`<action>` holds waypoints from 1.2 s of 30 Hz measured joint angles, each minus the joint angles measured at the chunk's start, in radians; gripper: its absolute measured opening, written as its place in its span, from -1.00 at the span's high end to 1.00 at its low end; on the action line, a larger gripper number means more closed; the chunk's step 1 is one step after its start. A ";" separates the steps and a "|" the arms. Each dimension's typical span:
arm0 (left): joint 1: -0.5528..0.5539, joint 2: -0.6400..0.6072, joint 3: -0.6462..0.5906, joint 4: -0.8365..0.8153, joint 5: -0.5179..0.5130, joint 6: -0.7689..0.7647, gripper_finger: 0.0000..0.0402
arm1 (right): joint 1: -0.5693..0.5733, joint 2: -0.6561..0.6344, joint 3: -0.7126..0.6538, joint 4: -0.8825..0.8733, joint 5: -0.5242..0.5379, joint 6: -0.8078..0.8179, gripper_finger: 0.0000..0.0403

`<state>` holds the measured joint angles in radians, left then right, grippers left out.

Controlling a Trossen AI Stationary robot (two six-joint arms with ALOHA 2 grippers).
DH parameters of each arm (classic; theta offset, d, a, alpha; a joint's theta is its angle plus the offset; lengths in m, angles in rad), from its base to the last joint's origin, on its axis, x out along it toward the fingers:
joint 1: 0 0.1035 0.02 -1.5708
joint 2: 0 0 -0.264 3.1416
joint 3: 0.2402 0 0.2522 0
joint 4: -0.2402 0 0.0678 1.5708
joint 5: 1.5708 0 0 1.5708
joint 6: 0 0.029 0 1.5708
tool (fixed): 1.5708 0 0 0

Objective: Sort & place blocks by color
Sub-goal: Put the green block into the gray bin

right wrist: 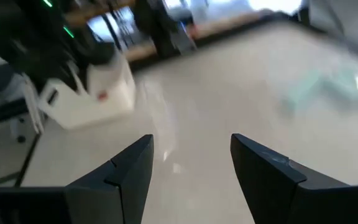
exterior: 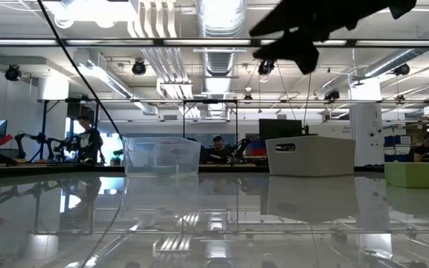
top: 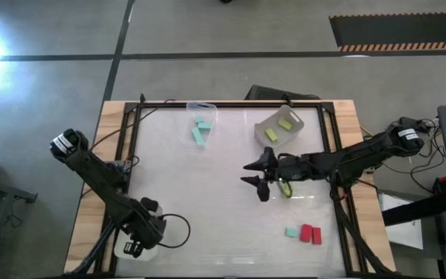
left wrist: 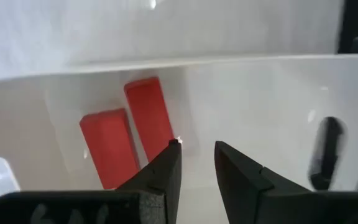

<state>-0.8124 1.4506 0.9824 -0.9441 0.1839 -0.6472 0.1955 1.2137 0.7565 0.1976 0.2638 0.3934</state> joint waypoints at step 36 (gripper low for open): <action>0.119 -0.134 0.035 0.021 -0.720 0.242 0.61 | 0.072 0.162 0.023 -1.095 -0.085 1.070 -0.02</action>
<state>-0.6930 1.3170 1.0170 -0.9230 -0.5361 -0.4053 0.2680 1.3753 0.7799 -0.8974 0.1787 1.4633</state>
